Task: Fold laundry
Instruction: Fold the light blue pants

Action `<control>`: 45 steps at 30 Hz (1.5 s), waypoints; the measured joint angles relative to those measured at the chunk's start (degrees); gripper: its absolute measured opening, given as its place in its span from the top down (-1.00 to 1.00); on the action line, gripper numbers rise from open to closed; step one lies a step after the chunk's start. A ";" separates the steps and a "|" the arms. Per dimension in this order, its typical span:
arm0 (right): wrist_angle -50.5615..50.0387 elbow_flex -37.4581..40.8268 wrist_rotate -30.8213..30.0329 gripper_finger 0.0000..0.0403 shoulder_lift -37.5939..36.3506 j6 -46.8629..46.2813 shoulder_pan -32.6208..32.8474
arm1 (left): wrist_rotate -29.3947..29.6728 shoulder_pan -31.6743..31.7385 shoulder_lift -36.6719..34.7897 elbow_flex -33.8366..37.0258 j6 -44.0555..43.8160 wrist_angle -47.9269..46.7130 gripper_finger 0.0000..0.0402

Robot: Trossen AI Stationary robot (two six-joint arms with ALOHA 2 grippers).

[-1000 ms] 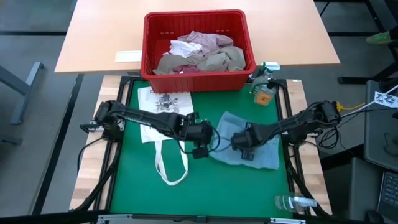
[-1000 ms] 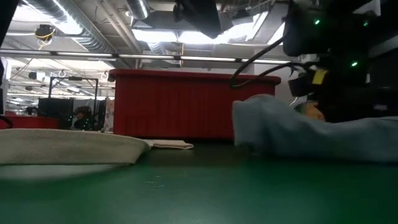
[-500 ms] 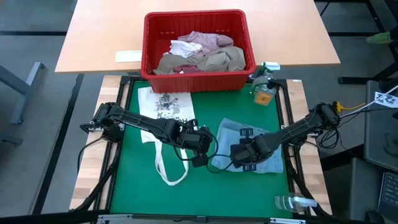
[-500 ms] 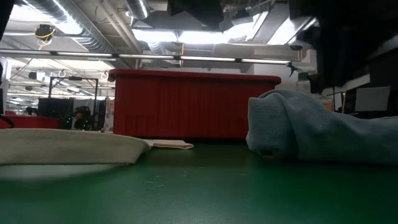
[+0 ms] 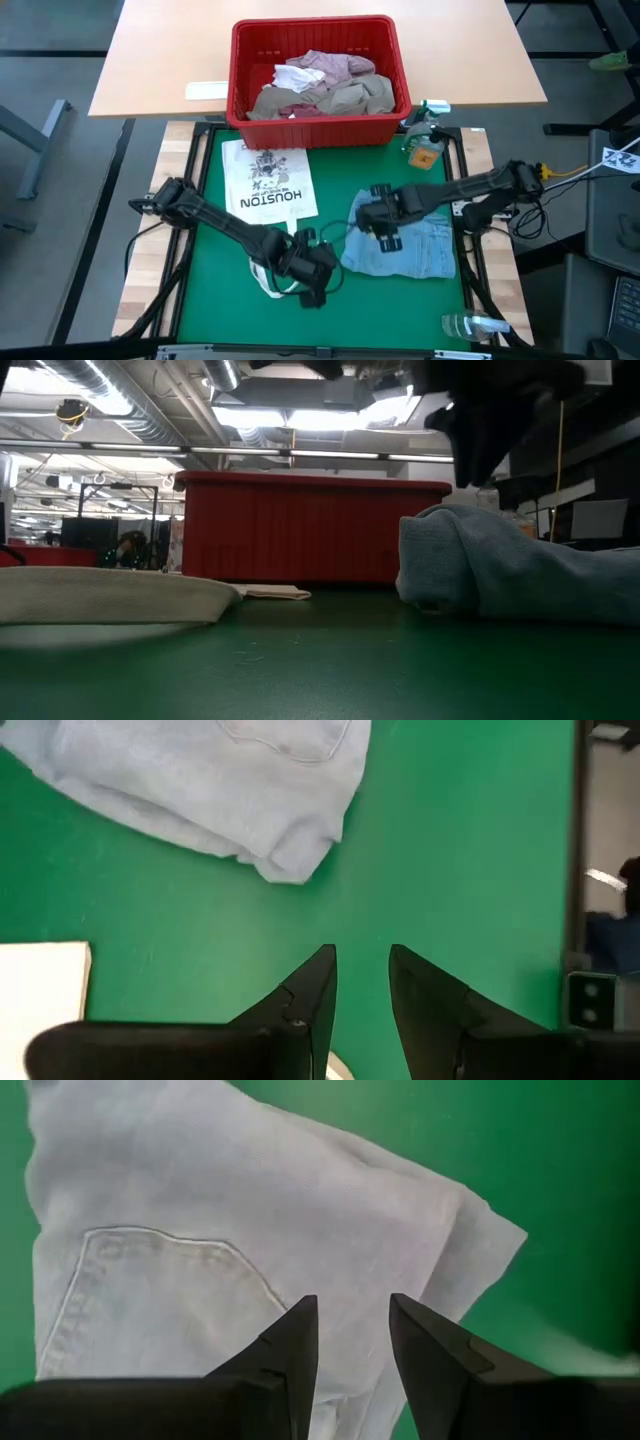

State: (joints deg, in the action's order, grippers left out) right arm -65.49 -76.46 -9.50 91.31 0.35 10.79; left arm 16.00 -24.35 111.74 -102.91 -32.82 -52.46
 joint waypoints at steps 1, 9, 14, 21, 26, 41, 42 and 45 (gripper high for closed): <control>0.18 0.01 1.40 0.37 -0.01 1.02 -1.31 | 0.48 -0.29 0.71 0.00 -0.02 0.60 0.55; 3.75 0.05 15.33 0.37 0.27 3.11 -12.60 | 2.98 -0.88 6.51 0.00 -1.16 6.01 0.49; 6.89 1.67 21.09 0.37 0.96 3.14 -18.83 | 2.88 -0.34 9.48 0.00 -1.16 9.64 0.31; 13.73 5.92 27.70 0.37 2.72 3.16 -24.00 | 3.14 -0.20 10.10 0.00 -1.16 9.80 0.13; 16.83 6.59 30.60 0.37 5.30 3.18 -25.18 | 3.22 -0.06 10.25 0.00 -1.20 10.07 0.11; 17.35 6.59 31.61 0.37 9.11 3.16 -25.10 | 8.90 0.05 11.68 0.00 -4.36 10.38 0.14; 17.35 6.59 31.59 0.37 9.11 3.17 -25.10 | 10.06 0.14 12.03 0.00 -4.99 10.74 0.14; 17.49 6.59 31.58 0.37 9.11 3.16 -25.07 | 12.64 0.38 12.86 0.00 -7.52 11.01 0.14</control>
State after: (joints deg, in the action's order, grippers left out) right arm -48.01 -69.87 22.08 100.42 3.51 -14.28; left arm 28.64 -23.96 124.60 -102.91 -40.33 -41.45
